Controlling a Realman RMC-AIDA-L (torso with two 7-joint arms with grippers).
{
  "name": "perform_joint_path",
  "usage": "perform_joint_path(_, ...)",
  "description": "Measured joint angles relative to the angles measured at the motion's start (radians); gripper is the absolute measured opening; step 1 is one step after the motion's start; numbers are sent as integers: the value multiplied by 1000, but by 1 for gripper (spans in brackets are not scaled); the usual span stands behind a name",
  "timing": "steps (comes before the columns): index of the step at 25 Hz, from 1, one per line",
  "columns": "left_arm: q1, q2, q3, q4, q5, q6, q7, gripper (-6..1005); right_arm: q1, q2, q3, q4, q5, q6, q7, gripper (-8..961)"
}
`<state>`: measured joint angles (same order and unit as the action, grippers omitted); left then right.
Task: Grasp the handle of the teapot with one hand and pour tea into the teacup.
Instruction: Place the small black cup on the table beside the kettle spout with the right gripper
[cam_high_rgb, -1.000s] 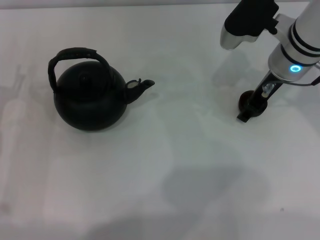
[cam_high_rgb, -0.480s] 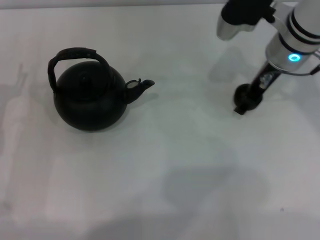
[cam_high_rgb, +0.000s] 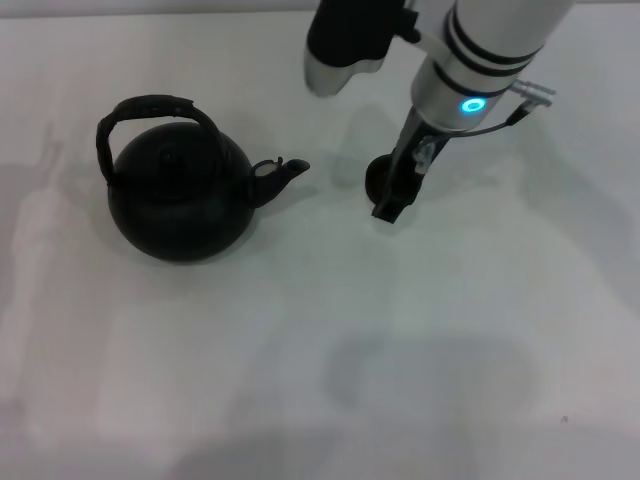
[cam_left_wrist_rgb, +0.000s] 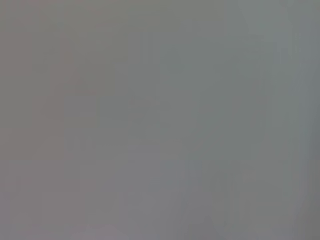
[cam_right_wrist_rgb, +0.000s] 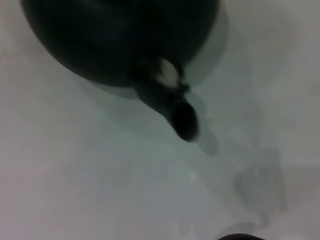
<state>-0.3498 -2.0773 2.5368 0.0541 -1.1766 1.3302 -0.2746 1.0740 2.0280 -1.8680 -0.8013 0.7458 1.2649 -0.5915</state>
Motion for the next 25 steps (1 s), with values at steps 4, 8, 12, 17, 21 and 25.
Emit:
perform_joint_path(4,-2,0,0,3,0,-5,0,875,36,0,-84,54,78,-35,2,735)
perform_joint_path(8,-5,-1,0,4,0,-24,-1,875,47,0,-151,87,135,-76,3,735)
perform_joint_path(12,-6,-1,0,5,0,-27,-2,875,48,0,-169,88,161,-105,3,736)
perform_joint_path(17,-8,-2,0,6,0,-28,-1,874,47,0,-234,90,206,-134,5,737)
perform_joint_path(21,-6,-1,0,6,0,-28,-1,874,43,0,-246,91,216,-145,9,738)
perform_joint_path(25,-3,-1,0,6,0,-28,-2,875,40,0,-249,91,217,-145,11,739)
